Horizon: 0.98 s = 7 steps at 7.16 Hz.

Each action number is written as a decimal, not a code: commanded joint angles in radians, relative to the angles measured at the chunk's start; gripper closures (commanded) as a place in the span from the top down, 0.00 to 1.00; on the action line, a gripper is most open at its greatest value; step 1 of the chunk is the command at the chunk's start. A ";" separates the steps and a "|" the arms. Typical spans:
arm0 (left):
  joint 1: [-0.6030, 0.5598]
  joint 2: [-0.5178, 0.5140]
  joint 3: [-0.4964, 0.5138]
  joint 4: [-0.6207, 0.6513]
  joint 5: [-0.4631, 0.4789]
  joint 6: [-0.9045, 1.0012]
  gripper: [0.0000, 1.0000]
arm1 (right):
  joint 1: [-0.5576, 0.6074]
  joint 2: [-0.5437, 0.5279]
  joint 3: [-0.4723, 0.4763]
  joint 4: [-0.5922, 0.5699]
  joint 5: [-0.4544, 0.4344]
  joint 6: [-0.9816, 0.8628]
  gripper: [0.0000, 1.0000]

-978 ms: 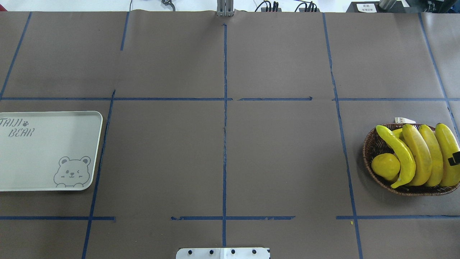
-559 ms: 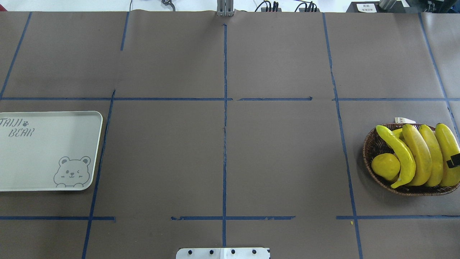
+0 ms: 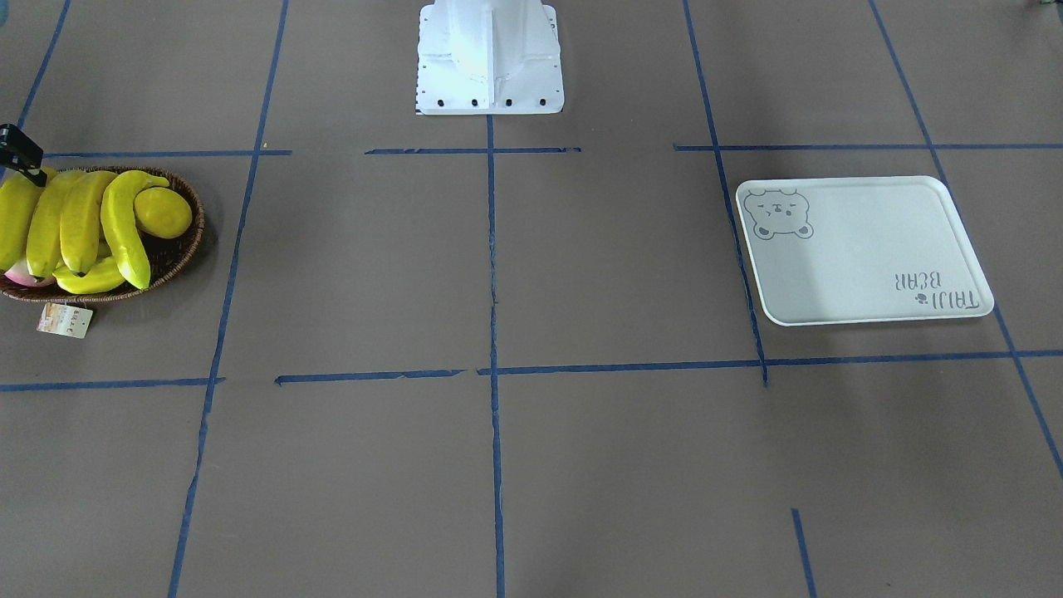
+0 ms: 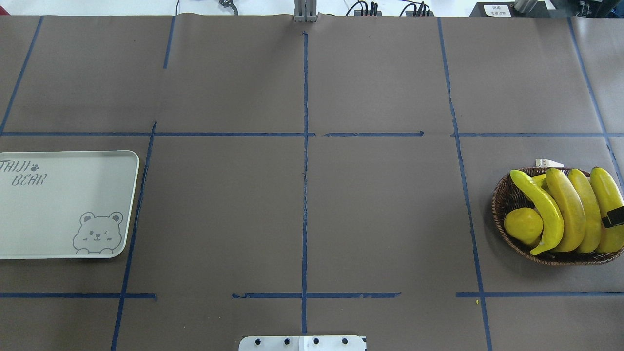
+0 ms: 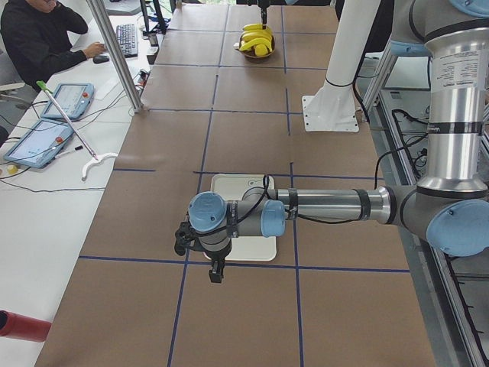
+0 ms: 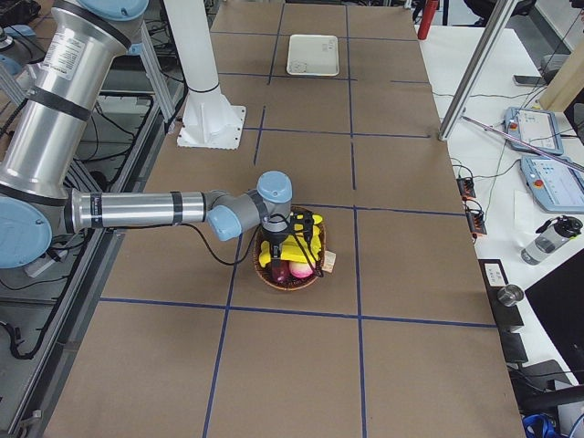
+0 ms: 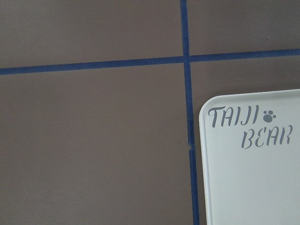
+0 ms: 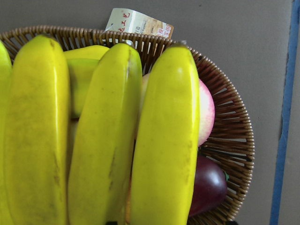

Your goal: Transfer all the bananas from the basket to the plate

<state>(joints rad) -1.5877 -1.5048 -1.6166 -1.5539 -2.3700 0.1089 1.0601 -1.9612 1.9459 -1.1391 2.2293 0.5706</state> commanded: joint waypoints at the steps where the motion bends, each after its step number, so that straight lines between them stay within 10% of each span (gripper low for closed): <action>1: 0.000 0.000 0.000 0.000 0.000 0.000 1.00 | 0.000 0.004 -0.004 -0.001 0.001 0.000 0.82; 3: 0.000 0.000 0.000 0.000 0.000 0.000 1.00 | 0.000 0.004 -0.021 0.004 0.004 -0.003 0.80; 7: 0.000 0.000 -0.002 -0.002 0.000 0.000 1.00 | 0.000 0.004 -0.021 0.005 0.010 -0.003 0.46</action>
<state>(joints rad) -1.5877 -1.5048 -1.6173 -1.5543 -2.3700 0.1089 1.0599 -1.9573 1.9254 -1.1348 2.2376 0.5676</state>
